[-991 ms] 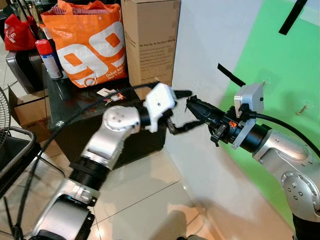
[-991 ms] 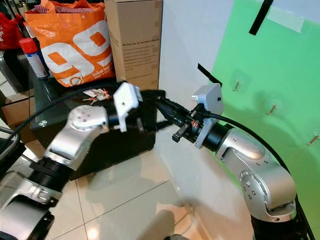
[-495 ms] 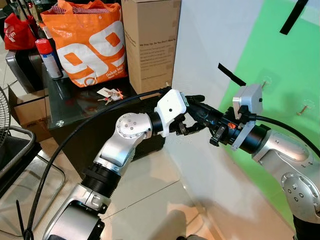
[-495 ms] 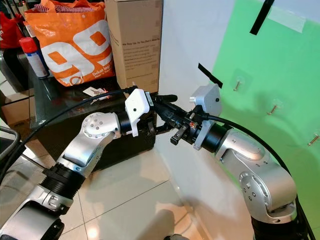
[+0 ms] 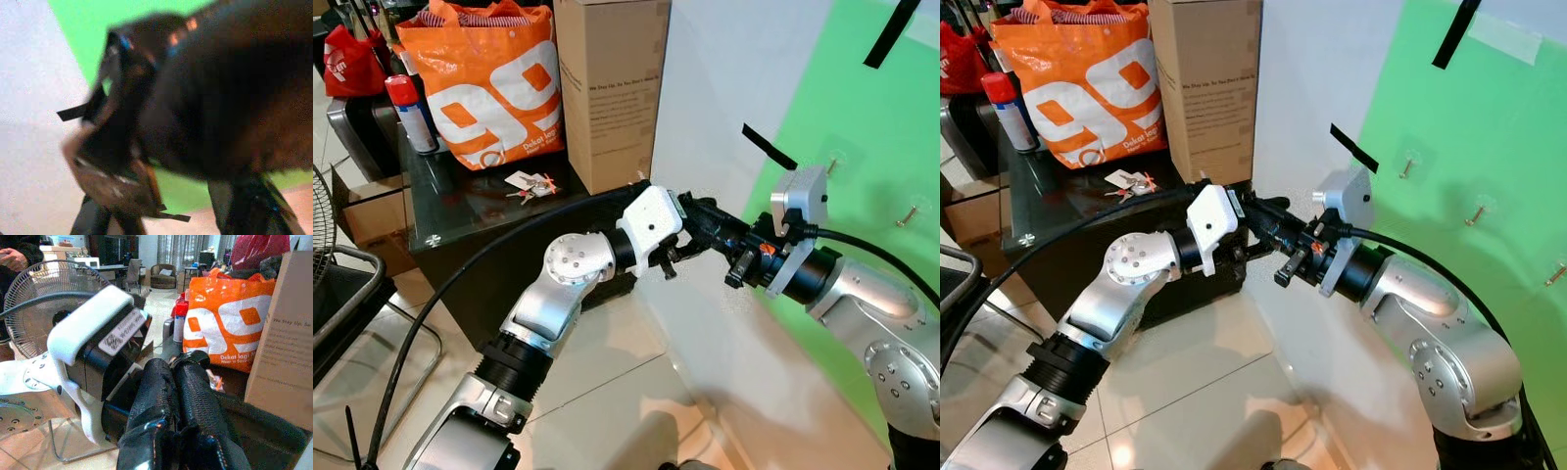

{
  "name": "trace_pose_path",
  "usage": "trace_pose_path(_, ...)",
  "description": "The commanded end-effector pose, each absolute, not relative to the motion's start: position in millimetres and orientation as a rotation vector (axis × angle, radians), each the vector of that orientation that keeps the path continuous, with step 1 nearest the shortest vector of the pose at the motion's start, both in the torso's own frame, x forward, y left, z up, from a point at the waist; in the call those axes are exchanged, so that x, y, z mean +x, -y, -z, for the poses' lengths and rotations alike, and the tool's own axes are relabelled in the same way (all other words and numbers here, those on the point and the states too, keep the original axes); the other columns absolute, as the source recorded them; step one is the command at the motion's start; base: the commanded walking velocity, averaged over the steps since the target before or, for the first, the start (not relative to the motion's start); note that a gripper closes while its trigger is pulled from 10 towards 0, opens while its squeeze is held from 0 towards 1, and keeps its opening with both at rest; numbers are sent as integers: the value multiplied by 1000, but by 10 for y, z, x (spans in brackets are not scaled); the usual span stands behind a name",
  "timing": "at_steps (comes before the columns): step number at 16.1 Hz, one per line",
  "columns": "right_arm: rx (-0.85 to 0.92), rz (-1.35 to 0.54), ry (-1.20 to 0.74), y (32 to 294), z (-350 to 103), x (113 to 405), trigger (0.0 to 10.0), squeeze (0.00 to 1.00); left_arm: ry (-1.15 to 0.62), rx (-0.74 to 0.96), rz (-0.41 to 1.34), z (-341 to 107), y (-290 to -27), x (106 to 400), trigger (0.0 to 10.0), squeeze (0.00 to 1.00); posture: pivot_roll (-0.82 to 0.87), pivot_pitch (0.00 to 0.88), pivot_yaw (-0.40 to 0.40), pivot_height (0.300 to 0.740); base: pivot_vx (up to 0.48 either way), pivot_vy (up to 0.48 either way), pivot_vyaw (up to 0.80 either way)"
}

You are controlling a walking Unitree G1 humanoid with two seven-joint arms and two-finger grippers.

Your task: Hang keys on a hook

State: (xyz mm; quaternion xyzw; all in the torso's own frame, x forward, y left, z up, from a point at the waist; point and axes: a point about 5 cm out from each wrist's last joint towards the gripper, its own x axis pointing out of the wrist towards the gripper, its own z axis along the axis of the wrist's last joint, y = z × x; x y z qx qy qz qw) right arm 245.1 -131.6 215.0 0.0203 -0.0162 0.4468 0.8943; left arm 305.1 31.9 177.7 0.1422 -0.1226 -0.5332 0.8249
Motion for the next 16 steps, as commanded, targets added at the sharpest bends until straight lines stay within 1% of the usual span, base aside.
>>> trace_pose_path(1,37,-938,50,1325,-2188,2440,10000,0,280,318,1139,-1797,-288,3023,0,0,-64,0,-32,740,0,0,0)
trace_pose_path(16,38,-939,46,1334,-2177,2428,10000,0,273,330,1125,-1781,-286,3007,0,0,-65,0,-35,740,0,0,0)
